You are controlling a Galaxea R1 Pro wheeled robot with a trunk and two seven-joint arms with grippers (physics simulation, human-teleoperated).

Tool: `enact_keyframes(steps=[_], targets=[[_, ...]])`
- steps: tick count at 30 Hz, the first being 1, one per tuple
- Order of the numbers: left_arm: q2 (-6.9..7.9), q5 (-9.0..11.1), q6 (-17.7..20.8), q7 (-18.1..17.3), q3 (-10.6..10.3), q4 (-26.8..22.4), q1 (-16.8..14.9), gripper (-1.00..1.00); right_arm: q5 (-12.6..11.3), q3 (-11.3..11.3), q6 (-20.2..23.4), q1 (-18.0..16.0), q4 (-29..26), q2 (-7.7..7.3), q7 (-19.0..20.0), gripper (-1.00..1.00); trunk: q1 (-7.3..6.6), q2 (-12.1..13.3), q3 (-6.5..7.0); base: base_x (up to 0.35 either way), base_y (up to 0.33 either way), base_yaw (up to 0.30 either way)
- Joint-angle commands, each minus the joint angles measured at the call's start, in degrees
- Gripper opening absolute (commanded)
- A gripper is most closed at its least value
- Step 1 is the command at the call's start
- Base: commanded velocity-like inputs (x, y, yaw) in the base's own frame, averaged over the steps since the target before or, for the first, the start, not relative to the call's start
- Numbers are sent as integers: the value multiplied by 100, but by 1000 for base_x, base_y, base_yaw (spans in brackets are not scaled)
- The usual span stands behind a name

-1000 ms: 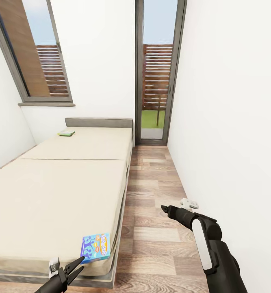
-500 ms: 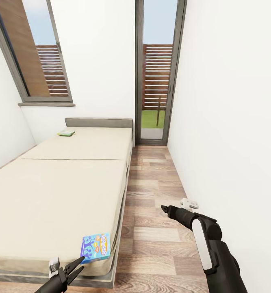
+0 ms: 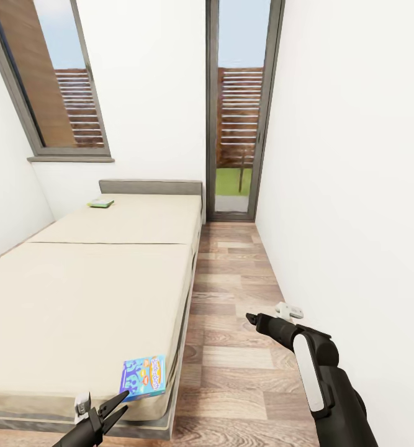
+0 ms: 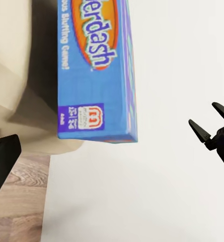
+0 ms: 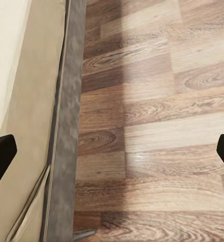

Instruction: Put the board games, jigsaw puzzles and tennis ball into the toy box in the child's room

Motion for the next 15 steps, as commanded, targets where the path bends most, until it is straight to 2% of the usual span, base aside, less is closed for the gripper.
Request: enact_keyframes(steps=[1, 15], targets=[[-2, 18, 35, -8, 21, 2, -6, 100, -12, -15, 27, -4, -5, 6, 9, 100, -1, -2, -5, 0, -2, 0], [-2, 21, 35, -12, 21, 2, -6, 100, -12, -13, 28, -4, -5, 6, 9, 100, -1, -2, -5, 0, 0, 0]])
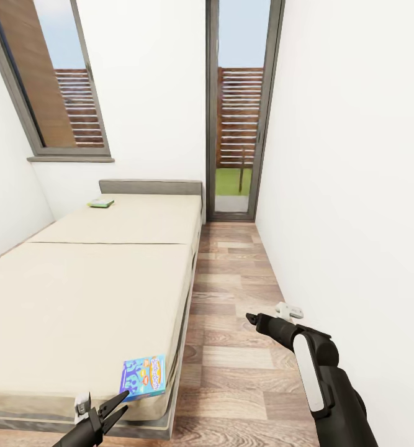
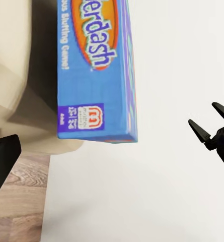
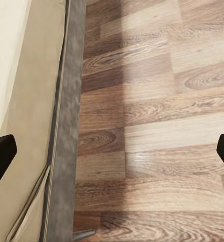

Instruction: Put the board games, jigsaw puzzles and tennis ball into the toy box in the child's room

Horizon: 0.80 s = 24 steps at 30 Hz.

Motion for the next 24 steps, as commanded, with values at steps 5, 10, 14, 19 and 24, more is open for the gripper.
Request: enact_keyframes(steps=[5, 10, 14, 19, 24], targets=[[2, 19, 33, -6, 22, 1, -6, 100, -12, -13, 27, -4, -5, 6, 9, 100, -1, -2, -5, 0, 0, 0], [-1, 18, 33, -4, 22, 1, -3, 100, -12, -13, 29, -4, -5, 6, 9, 100, -1, -2, -5, 0, 0, 0], [4, 20, 33, -5, 22, 1, -5, 100, -12, -13, 29, -4, -5, 6, 9, 100, -1, -2, -5, 0, -40, 0], [6, 20, 33, -4, 22, 1, -3, 100, -12, -13, 27, -4, -5, 6, 9, 100, -1, -2, -5, 0, -85, 0], [4, 19, 33, -3, 22, 1, -2, 100, -12, -13, 28, -4, -5, 6, 9, 100, -1, -2, -5, 0, -22, 0]])
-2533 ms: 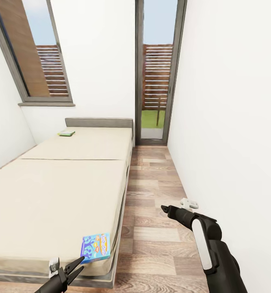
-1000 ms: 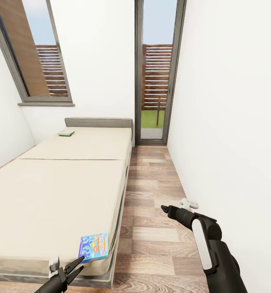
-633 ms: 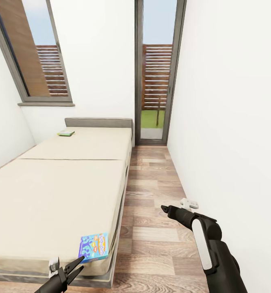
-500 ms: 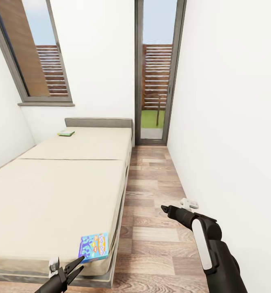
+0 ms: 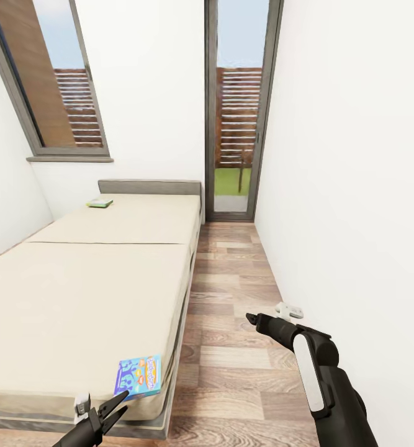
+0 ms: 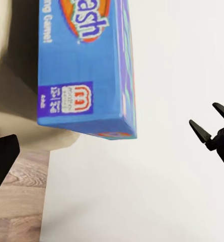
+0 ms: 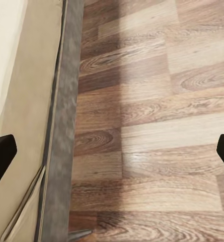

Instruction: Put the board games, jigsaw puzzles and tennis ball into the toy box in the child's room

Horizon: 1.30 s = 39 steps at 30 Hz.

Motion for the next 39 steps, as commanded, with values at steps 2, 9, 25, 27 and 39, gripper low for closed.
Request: enact_keyframes(steps=[2, 9, 25, 27, 39], targets=[[-3, 19, 44, -14, 16, 1, -3, 100, -12, -13, 29, -4, -5, 5, 9, 100, -1, -2, -5, 0, -7, 0], [-4, 20, 44, -14, 16, 1, -7, 100, -12, -13, 26, -4, -5, 5, 9, 100, -1, -2, -5, 0, -2, 0], [1, 21, 30, -22, 16, 1, -7, 100, -12, -13, 28, -4, -5, 5, 9, 100, -1, -2, -5, 0, 0, 0], [2, 21, 28, -22, 16, 1, -4, 100, -12, -13, 28, -4, -5, 5, 9, 100, -1, -2, -5, 0, 0, 0], [9, 22, 29, -23, 16, 1, -1, 100, -12, -13, 26, -4, -7, 5, 9, 100, -1, -2, -5, 0, 0, 0]])
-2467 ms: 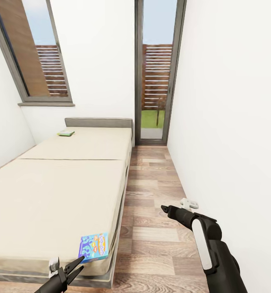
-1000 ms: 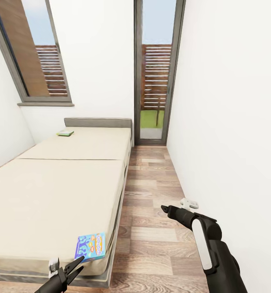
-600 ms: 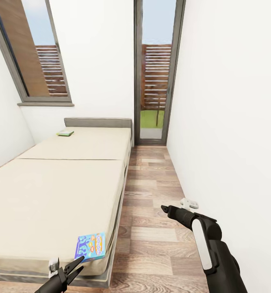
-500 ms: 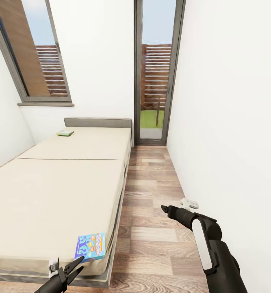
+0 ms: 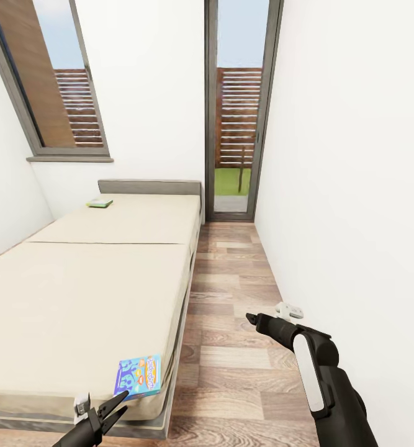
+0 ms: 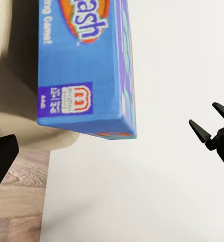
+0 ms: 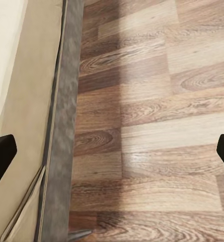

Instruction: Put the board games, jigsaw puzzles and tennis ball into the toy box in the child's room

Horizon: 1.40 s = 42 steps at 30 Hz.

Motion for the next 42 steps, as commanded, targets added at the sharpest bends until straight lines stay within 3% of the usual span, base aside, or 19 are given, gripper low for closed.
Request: enact_keyframes(steps=[1, 5, 30, 35, 42], targets=[[0, 10, 35, -13, 27, 1, -5, 100, -12, -13, 28, -4, -5, 6, 9, 100, -1, -2, -5, 0, 0, 0], [1, 10, 34, -13, 27, 1, -5, 100, -12, -13, 28, -4, -5, 6, 9, 100, -67, 118, 49, 0, 0, 0], [1, 10, 33, -13, 27, 1, -5, 100, -12, -13, 28, -4, -6, 6, 9, 100, -67, 118, 49, 0, 0, 0], [1, 10, 33, -13, 27, 1, -5, 100, -12, -13, 30, -4, -5, 6, 9, 100, -177, 319, 139, 0, 0, 0], [1, 10, 33, -13, 27, 1, -5, 100, -12, -13, 28, -4, -5, 6, 9, 100, -177, 319, 139, 0, 0, 0]])
